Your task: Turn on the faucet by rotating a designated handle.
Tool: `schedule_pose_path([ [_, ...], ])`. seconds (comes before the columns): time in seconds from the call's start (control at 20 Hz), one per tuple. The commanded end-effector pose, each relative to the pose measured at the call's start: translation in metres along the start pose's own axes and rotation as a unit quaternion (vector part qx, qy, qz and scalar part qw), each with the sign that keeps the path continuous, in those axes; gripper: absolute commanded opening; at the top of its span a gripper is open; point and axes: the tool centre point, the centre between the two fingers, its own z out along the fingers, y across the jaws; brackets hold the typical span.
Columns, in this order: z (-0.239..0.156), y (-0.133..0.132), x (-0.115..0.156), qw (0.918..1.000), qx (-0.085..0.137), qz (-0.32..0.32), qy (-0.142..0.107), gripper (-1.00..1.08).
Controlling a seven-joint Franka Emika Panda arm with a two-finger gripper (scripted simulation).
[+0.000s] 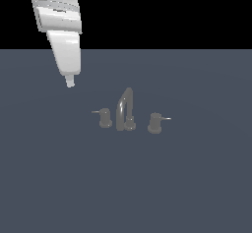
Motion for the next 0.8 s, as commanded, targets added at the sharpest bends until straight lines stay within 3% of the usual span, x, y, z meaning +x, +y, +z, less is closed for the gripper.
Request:
schedule_pose_path([
  [0.0,0.01,-0.009,0.004,0.9998,0.0,0.022,0.001,-1.0],
  [0.4,0.045,-0.038,0.023,0.9955,0.0,0.094,0.006,-1.0],
  [0.75,0.081,-0.065,0.047,0.9851,0.0,0.172,0.011,-1.0],
])
